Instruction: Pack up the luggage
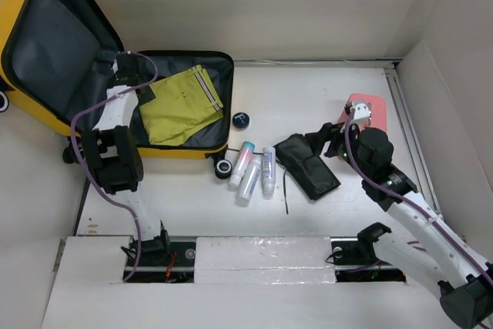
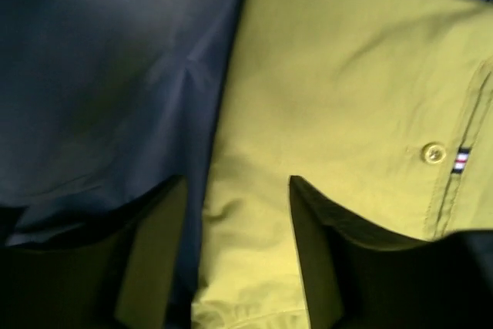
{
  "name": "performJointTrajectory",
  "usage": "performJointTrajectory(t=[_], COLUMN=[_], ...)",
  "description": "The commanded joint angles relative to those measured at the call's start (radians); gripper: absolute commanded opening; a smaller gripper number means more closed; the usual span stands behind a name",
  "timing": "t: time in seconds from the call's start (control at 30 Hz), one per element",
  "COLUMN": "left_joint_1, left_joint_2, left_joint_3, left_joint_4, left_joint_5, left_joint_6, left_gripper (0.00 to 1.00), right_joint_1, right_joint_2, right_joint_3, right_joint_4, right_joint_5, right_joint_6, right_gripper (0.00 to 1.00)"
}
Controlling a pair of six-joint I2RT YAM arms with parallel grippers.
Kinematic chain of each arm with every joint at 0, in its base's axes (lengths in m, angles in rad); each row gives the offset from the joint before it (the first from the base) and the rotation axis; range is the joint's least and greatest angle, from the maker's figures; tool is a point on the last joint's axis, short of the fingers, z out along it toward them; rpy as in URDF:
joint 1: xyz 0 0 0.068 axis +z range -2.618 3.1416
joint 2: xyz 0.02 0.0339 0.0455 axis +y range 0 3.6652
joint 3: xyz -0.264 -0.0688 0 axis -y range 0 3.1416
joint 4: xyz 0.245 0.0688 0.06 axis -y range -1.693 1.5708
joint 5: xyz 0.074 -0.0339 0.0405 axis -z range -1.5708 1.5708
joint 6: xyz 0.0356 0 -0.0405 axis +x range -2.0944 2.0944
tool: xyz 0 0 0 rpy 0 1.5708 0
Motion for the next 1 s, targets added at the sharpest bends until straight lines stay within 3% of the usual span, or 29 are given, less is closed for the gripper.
performJointTrajectory(t=[0.0,0.1,0.2,0.23,0.3,0.33,0.37,0.47,0.57,0.73,0.97], left_joint_1=[0.008,-0.004,-0.079,-0.169,-0.287,-0.418,-0.487,-0.730,-0.866,-0.935,-0.935], left_joint_2=[-0.198,-0.338,-0.420,-0.463,-0.500,-0.531,-0.546,-0.597,-0.664,-0.833,-1.069], left_joint_3=[0.005,-0.071,-0.134,-0.150,-0.189,-0.240,-0.272,-0.412,-0.562,-0.771,-0.949], left_joint_4=[0.077,0.168,0.244,0.279,0.319,0.344,0.403,0.491,0.599,0.704,0.670], left_joint_5=[-0.080,-0.071,-0.010,0.001,0.001,0.001,-0.023,-0.059,-0.072,-0.005,0.059], left_joint_6=[-0.079,-0.127,-0.137,-0.147,-0.172,-0.173,-0.185,-0.205,-0.223,-0.265,-0.285], left_gripper=[0.53,0.56,0.56,0.55,0.55,0.55,0.54,0.54,0.54,0.52,0.52], right_joint_1=[0.010,0.010,0.010,-0.001,-0.024,-0.036,-0.067,-0.137,-0.251,-0.352,-0.457], right_joint_2=[0.006,0.006,0.015,0.026,0.058,0.073,0.114,0.184,0.276,0.322,0.403], right_joint_3=[0.002,0.028,0.083,0.098,0.129,0.160,0.180,0.229,0.267,0.301,0.323], right_joint_4=[0.045,0.008,-0.061,-0.076,-0.098,-0.115,-0.148,-0.178,-0.201,-0.201,-0.225], right_joint_5=[0.076,0.175,0.331,0.372,0.451,0.469,0.490,0.504,0.469,0.469,0.437], right_joint_6=[0.002,0.021,0.048,0.062,0.062,0.062,0.062,0.062,0.062,0.052,0.015], right_gripper=[0.71,0.62,0.43,0.37,0.36,0.39,0.45,0.52,0.52,0.52,0.54])
